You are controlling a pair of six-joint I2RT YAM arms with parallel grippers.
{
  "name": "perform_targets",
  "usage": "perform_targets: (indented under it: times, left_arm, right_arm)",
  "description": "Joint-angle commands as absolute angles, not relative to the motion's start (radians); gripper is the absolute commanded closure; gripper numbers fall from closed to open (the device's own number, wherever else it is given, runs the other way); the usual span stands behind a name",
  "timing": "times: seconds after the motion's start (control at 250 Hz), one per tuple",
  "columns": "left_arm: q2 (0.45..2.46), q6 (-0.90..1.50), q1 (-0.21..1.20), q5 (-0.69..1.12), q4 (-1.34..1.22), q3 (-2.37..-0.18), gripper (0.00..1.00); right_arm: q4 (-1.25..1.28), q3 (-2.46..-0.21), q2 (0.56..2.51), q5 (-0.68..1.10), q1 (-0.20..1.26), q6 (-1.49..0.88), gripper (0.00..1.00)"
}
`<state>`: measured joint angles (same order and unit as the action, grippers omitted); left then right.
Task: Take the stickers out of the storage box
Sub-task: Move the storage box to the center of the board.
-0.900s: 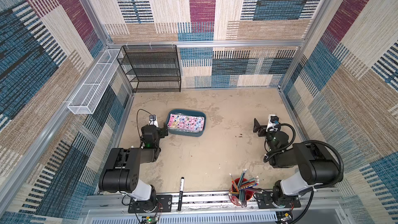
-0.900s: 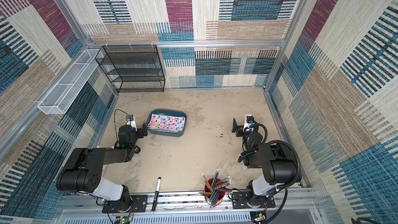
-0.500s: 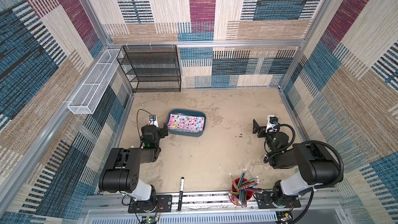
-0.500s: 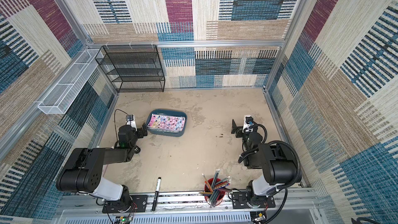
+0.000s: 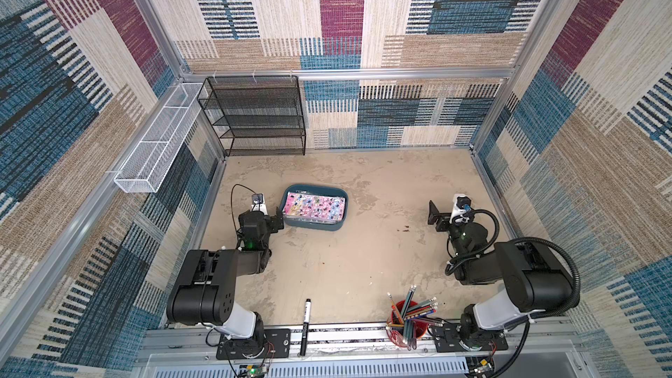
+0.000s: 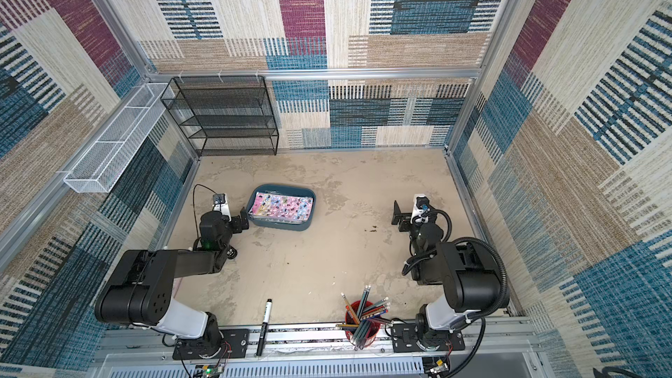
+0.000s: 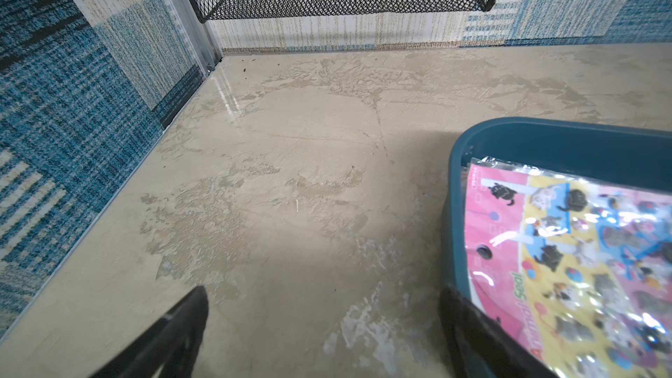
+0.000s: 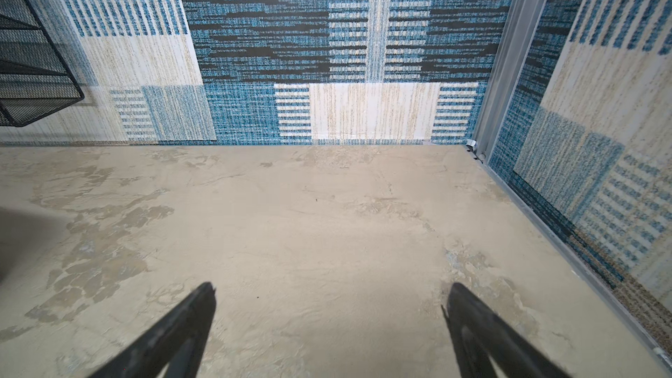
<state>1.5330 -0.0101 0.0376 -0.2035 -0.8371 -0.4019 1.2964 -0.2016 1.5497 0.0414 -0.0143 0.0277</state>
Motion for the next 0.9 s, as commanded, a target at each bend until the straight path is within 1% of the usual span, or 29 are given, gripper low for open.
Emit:
perform_targets:
  times: [0.0,0.056,0.116,0.204,0.256,0.292,0.352,0.4,0.472,0.572,0.648,0.7,0.732,0.76,0.796,0.824,0.856,0.896]
  left_arm:
    - [1.534,-0.021,0.037,-0.196,-0.868,-0.401,0.01]
    - [1.54,-0.017,0.032,-0.18,-0.843,-0.416,0.01]
    - [1.538,0.005,-0.016,-0.073,-0.796,-0.437,0.01]
    - [1.525,-0.013,-0.01,-0.056,-0.823,-0.422,0.01]
    - [1.486,-0.035,0.025,-0.12,-0.77,-0.433,0.01]
    - [1.459,-0.036,0.048,-0.198,-0.759,-0.434,0.01]
    - [1.394,-0.037,0.079,-0.288,-0.662,-0.465,0.01]
    - [1.345,-0.045,0.096,-0.323,-0.562,-0.501,0.01]
    - [1.281,-0.032,0.12,-0.39,-0.488,-0.555,0.01]
    - [1.214,0.008,0.147,-0.508,-0.337,-0.655,0.01]
    - [1.198,0.052,0.17,-0.633,-0.171,-0.758,0.01]
    - [1.196,0.084,0.199,-0.753,-0.138,-0.797,0.01]
    - [1.192,0.156,0.215,-0.839,-0.138,-0.807,0.01]
    - [1.182,0.266,0.221,-0.896,-0.099,-0.82,0.01]
    - [1.161,0.418,0.22,-0.903,0.018,-0.844,0.01]
    - [1.147,0.477,0.218,-0.896,0.071,-0.853,0.01]
    - [1.131,0.5,0.216,-0.859,0.114,-0.862,0.01]
    - [1.111,0.471,0.212,-0.751,0.161,-0.873,0.01]
  right_arm:
    - [1.333,-0.202,1.548,0.031,-0.014,0.02,0.01]
    - [1.335,-0.201,1.547,0.031,-0.014,0.02,0.01]
    - [1.344,-0.196,1.543,0.025,-0.014,0.019,0.01]
    - [1.359,-0.161,1.482,0.007,-0.011,0.02,0.01]
    - [1.339,-0.143,1.417,-0.047,-0.008,0.006,0.01]
    - [1.312,-0.132,1.366,-0.076,-0.008,-0.001,0.01]
    - [1.231,-0.14,1.28,-0.139,0.005,-0.009,0.01]
    - [1.1,-0.181,1.212,-0.215,0.022,-0.034,0.01]
    - [0.919,-0.264,1.15,-0.263,0.035,-0.048,0.01]
    - [0.823,-0.329,1.107,-0.328,0.078,-0.05,0.01]
    - [0.701,-0.4,1.092,-0.31,0.11,-0.074,0.01]
    - [0.61,-0.46,1.1,-0.246,0.13,-0.072,0.01]
    - [0.557,-0.496,1.114,-0.214,0.15,-0.063,0.01]
    - [0.492,-0.542,1.134,-0.214,0.167,-0.071,0.01]
    - [0.387,-0.616,1.173,-0.22,0.184,-0.09,0.01]
    - [0.31,-0.673,1.211,-0.218,0.193,-0.1,0.01]
    - [0.243,-0.729,1.252,-0.21,0.207,-0.099,0.01]
    - [0.198,-0.776,1.294,-0.194,0.233,-0.081,0.01]
